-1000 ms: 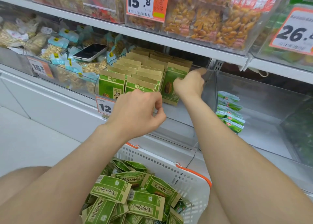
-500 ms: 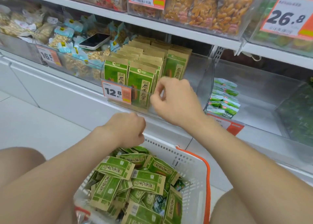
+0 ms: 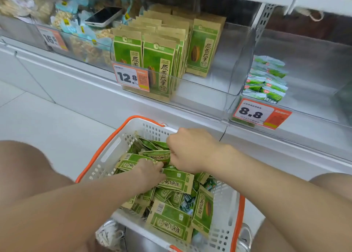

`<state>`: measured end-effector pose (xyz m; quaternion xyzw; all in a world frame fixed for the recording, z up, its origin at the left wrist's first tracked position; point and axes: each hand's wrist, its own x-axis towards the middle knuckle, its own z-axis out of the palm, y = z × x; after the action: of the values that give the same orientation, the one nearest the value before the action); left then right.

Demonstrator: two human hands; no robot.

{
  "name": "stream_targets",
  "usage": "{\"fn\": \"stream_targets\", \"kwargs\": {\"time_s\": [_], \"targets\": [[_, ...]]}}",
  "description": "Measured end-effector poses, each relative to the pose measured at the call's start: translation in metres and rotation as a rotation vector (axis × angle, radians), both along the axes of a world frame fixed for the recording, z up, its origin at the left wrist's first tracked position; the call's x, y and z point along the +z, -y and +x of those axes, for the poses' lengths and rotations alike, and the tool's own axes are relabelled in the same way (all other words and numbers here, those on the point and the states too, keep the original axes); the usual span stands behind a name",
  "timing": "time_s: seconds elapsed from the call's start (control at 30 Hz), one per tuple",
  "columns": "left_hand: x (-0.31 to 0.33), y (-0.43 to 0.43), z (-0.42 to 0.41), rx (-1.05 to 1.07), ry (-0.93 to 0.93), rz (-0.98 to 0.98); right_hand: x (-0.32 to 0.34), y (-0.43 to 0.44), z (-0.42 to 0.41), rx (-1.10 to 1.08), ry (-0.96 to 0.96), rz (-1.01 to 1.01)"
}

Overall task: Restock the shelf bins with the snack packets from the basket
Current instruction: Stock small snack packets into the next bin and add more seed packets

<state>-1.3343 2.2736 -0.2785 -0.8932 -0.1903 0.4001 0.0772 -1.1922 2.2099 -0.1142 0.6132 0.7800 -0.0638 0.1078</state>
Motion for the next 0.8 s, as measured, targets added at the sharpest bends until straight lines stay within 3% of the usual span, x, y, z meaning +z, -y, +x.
{"fn": "stream_targets", "kwargs": {"time_s": [0.2, 0.33, 0.47, 0.63, 0.8], "targets": [[-0.017, -0.004, 0.005, 0.112, -0.013, -0.017, -0.012, -0.009, 0.011, 0.025, 0.020, -0.112], [0.006, -0.005, 0.019, 0.036, 0.069, -0.003, -0.014, -0.014, 0.015, 0.025, 0.039, -0.169], [0.030, -0.006, 0.028, 0.135, 0.121, 0.053, -0.008, -0.014, 0.017, 0.007, 0.050, -0.210], [0.087, -0.022, 0.035, 0.352, 0.401, 0.065, 0.005, -0.013, 0.026, -0.109, -0.019, -0.056], [0.146, -0.040, 0.021, 0.509, 0.830, -0.171, 0.016, -0.014, 0.045, -0.279, -0.268, 0.017]]}}
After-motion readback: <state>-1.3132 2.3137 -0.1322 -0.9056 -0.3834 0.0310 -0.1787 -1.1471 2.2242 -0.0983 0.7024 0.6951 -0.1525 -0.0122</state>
